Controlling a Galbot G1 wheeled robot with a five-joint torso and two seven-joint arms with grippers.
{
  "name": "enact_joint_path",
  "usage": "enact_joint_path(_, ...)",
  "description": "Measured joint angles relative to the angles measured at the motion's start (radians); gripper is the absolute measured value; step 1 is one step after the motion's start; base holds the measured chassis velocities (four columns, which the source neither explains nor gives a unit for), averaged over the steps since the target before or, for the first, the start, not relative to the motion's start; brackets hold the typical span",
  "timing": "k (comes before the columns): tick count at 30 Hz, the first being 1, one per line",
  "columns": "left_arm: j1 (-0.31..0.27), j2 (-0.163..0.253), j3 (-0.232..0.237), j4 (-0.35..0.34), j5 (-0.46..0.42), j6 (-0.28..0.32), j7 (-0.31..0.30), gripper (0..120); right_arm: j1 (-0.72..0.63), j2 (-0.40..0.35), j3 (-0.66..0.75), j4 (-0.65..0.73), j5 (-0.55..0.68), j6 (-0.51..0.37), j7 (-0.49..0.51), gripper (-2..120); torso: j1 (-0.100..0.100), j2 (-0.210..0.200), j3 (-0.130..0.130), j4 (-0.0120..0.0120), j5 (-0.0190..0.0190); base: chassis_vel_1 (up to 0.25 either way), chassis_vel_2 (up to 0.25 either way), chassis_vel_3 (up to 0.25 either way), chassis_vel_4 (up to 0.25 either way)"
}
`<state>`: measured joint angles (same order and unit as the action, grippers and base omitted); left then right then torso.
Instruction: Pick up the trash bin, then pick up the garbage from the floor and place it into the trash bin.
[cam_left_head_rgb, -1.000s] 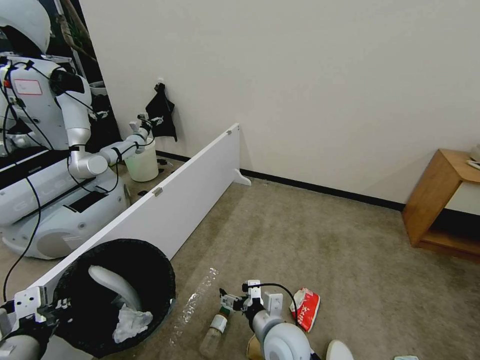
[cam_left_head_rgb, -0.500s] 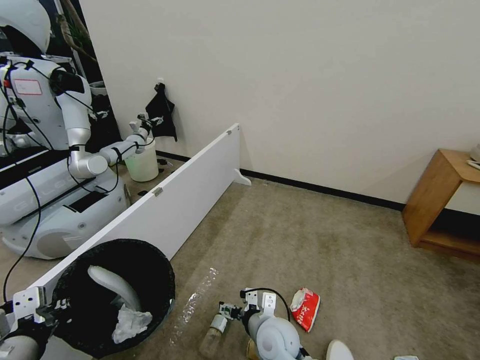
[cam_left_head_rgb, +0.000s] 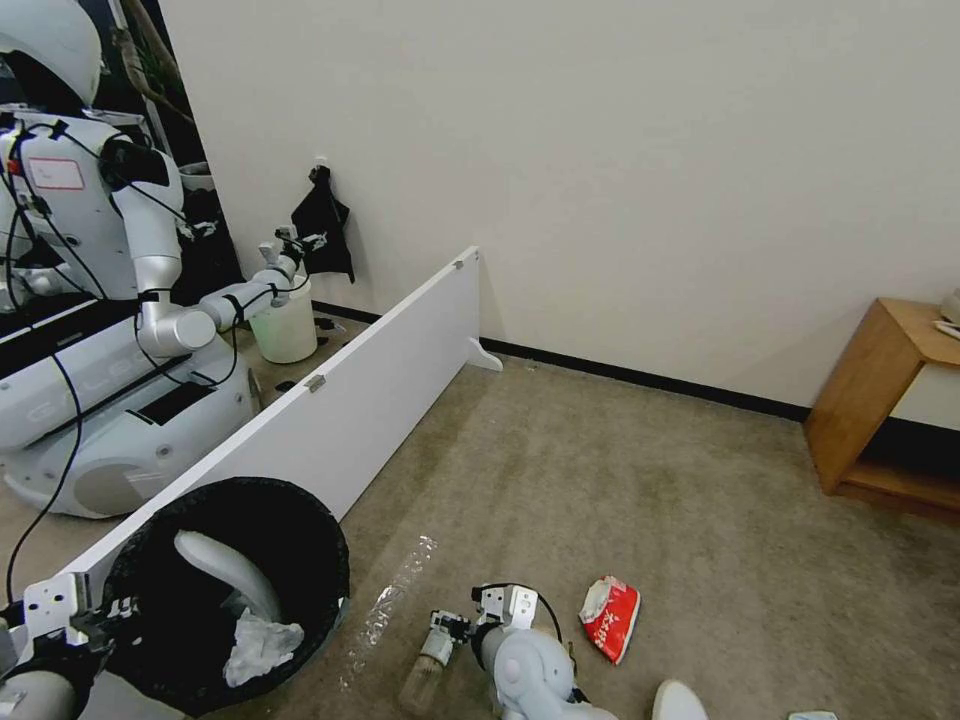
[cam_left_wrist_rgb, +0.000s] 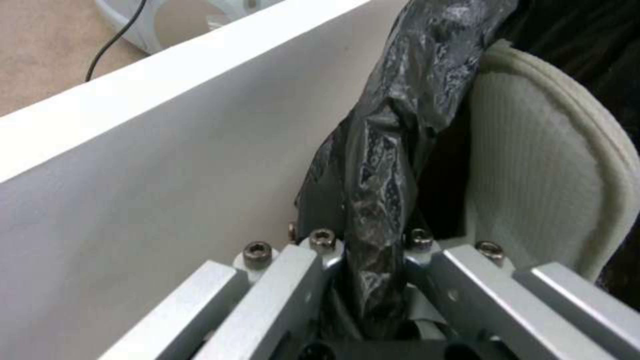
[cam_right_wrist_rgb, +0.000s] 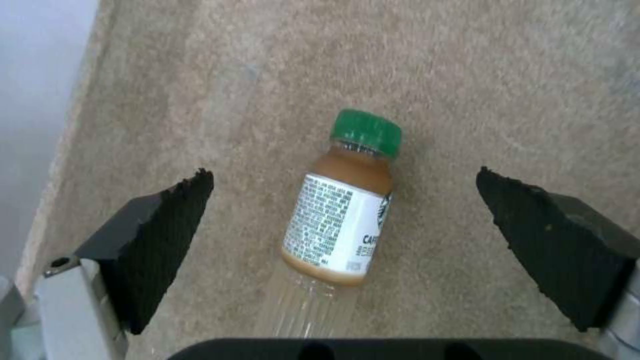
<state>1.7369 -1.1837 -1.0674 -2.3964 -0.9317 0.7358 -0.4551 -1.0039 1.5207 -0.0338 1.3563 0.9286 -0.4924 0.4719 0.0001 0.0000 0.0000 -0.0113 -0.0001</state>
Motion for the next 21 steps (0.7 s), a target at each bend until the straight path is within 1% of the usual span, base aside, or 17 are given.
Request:
enact_joint_path(8, 0.005, -0.001, -0.003, 0.000, -0.001, -0.001, 0.000, 3, 0.011, 0.044, 0.022, -0.060, -0.019, 0.009, -0.020, 100, 0.000, 0.000, 0.000, 0.0000, 0.0000, 0.000, 0.000, 0.000, 0.000)
enact_joint_path(13, 0.005, 0.000, -0.003, -0.002, -0.001, -0.001, 0.000, 3, 0.023, 0.084, 0.046, -0.123, -0.052, 0.024, -0.045, 100, 0.000, 0.000, 0.000, 0.0000, 0.0000, 0.000, 0.000, 0.000, 0.000)
enact_joint_path(21, 0.005, 0.002, -0.002, -0.006, 0.001, -0.001, -0.005, 3, 0.029, 0.090, 0.078, -0.185, -0.095, 0.045, -0.082, 100, 0.000, 0.000, 0.000, -0.0001, 0.0000, 0.000, 0.000, 0.000, 0.000)
